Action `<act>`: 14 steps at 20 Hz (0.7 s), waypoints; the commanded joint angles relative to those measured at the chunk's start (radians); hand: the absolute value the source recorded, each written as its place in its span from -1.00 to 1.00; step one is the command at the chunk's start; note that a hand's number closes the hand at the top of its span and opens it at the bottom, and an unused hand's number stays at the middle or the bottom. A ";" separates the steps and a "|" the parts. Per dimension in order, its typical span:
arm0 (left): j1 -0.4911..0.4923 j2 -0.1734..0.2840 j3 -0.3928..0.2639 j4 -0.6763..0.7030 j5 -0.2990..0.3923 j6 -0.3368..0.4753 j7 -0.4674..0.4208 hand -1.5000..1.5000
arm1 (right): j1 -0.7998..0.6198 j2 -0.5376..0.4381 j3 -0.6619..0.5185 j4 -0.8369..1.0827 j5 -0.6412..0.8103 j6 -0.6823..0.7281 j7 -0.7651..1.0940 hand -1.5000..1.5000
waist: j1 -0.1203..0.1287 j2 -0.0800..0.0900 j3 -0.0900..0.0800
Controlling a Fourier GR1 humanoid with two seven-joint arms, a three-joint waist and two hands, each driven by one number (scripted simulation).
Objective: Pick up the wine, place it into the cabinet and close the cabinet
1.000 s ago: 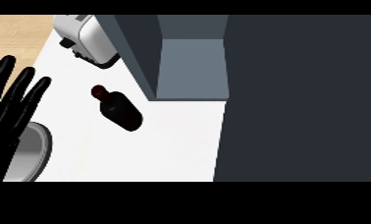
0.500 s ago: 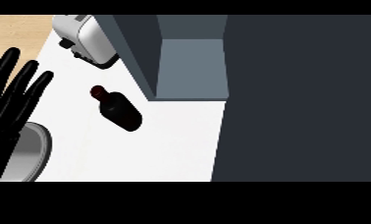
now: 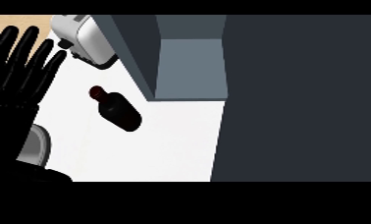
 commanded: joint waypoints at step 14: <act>0.083 -0.031 0.000 0.301 -0.100 -0.120 -0.256 -1.00 | -0.107 -0.042 -0.057 -0.153 -0.079 -0.045 0.204 -1.00 | -0.004 -0.001 0.000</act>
